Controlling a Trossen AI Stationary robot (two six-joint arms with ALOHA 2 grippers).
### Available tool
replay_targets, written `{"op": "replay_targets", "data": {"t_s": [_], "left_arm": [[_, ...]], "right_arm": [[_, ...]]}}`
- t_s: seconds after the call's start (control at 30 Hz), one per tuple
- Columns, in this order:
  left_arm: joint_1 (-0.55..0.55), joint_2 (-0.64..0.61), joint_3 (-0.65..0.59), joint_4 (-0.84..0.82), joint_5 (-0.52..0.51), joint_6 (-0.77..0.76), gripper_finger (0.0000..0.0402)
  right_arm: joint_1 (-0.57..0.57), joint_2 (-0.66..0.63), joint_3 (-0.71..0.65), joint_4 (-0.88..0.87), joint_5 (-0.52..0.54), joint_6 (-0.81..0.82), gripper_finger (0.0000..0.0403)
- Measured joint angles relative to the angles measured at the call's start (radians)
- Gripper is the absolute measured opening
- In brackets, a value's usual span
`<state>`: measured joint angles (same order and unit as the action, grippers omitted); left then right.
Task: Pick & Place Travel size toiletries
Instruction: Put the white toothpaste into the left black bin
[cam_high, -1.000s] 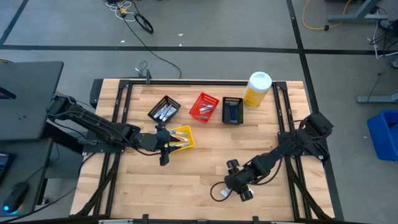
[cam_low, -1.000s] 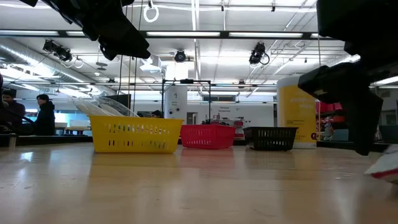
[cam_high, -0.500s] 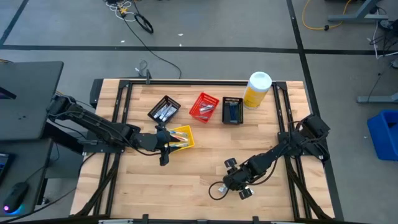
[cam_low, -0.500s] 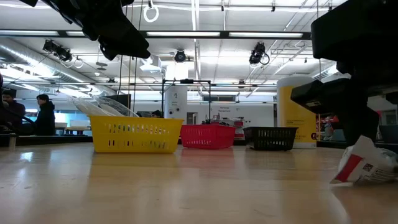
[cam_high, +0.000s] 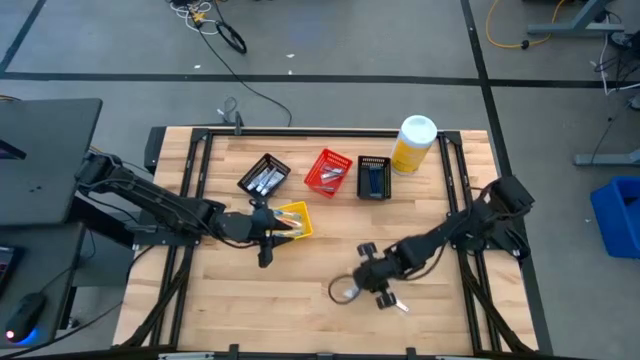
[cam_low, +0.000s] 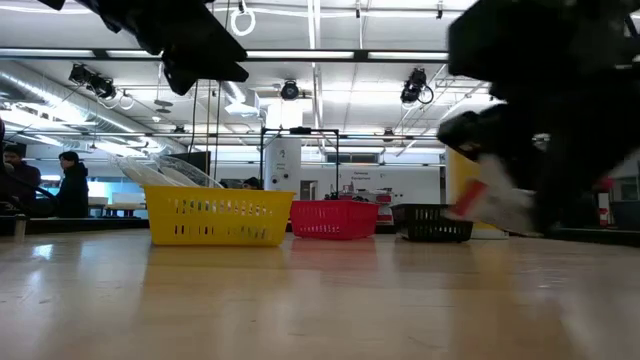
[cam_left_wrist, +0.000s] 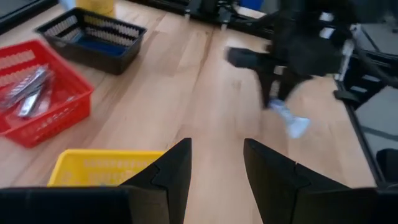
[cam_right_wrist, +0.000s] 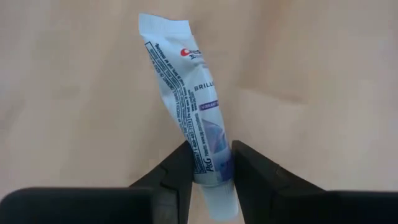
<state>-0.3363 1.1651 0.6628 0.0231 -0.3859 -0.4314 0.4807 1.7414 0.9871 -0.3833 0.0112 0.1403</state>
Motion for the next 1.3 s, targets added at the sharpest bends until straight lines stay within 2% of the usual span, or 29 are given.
{"op": "replay_targets", "data": {"t_s": [0.2,0.3,0.47,0.57,0.63,0.93,1.3], "left_arm": [[-0.005,0.077,0.0,0.11,0.014,0.119,0.0153],[-0.005,0.145,0.0,0.176,0.013,0.19,0.0153],[-0.005,0.265,0.0,0.292,0.009,0.288,0.0153],[-0.005,0.318,0.0,0.334,0.005,0.32,0.0153],[-0.004,0.338,0.0,0.342,0.004,0.323,0.0153],[0.0,0.357,0.002,0.394,0.02,0.326,0.0153],[0.0,0.355,0.002,0.377,0.029,0.332,0.0153]], "right_arm": [[-0.108,-0.058,0.0,0.016,0.117,-0.005,0.0105],[-0.175,-0.062,0.0,0.074,0.128,0.019,0.0105],[-0.277,-0.064,0.0,0.177,0.005,0.119,0.0105],[-0.318,-0.064,0.0,0.228,-0.12,0.11,0.0105],[-0.329,-0.064,0.0,0.246,-0.157,0.093,0.0105],[-0.358,-0.064,0.0,0.279,-0.178,0.073,0.0105],[-0.374,-0.064,0.0,0.284,-0.199,0.113,0.0103]]}}
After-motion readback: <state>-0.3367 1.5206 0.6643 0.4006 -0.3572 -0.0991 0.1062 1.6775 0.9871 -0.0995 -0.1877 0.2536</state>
